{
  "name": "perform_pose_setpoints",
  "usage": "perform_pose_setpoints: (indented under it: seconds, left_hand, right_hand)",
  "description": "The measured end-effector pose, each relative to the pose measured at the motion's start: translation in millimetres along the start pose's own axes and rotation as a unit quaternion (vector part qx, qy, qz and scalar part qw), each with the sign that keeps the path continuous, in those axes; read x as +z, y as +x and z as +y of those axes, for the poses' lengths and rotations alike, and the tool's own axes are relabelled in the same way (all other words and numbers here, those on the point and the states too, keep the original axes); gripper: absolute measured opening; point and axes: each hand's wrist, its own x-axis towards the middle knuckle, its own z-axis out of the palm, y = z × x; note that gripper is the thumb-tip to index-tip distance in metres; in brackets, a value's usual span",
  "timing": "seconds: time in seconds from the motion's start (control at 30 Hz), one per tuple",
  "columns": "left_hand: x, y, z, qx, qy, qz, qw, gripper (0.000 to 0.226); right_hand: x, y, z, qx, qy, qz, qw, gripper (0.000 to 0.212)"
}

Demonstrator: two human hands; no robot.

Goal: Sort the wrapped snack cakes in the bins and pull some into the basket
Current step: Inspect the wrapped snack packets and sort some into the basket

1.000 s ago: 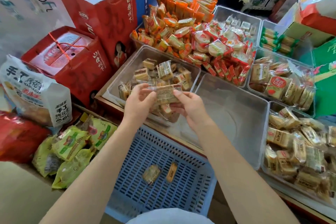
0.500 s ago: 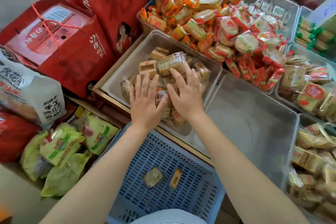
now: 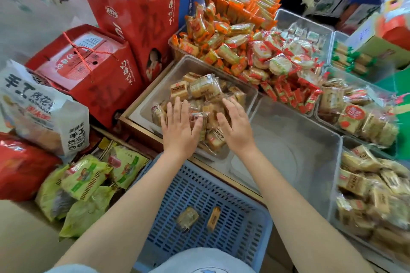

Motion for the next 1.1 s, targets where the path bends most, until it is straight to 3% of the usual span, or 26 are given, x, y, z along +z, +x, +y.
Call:
perform_pose_setpoints:
  seconds: [0.1, 0.2, 0.33, 0.47, 0.57, 0.77, 0.93, 1.1]
  left_hand:
    - [-11, -50, 24, 0.09, -0.02, 0.043, 0.995, 0.072]
    - [-2, -104, 49, 0.164, -0.025, 0.004, 0.986, 0.062]
    - [34, -146, 84, 0.204, 0.011, -0.075, 0.976, 0.059]
    - [84, -170, 139, 0.259, 0.033, -0.159, 0.952, 0.063]
    - [119, -191, 183, 0.289, 0.03, -0.171, 0.941, 0.063]
    - [184, -229, 258, 0.248, 0.015, -0.172, 0.953, 0.078]
    - [224, -240, 290, 0.179, 0.015, -0.173, 0.968, 0.08]
    - [240, -246, 291, 0.14, 0.053, -0.161, 0.976, 0.078]
  right_hand:
    - [-28, -56, 7, 0.004, 0.025, 0.023, 0.999, 0.049]
    - [-49, -121, 31, 0.036, -0.017, 0.037, 0.999, 0.038]
    - [-70, -193, 82, 0.098, -0.07, 0.035, 0.992, 0.038]
    - [-105, -246, 132, 0.154, -0.084, 0.095, 0.98, 0.038]
    - [-135, -274, 172, 0.167, -0.093, 0.137, 0.972, 0.046]
    - [-197, -296, 253, 0.19, -0.113, 0.204, 0.954, 0.044]
    - [-237, -283, 300, 0.17, -0.103, 0.15, 0.968, 0.062]
    - [-235, -261, 317, 0.172, -0.065, 0.074, 0.98, 0.082]
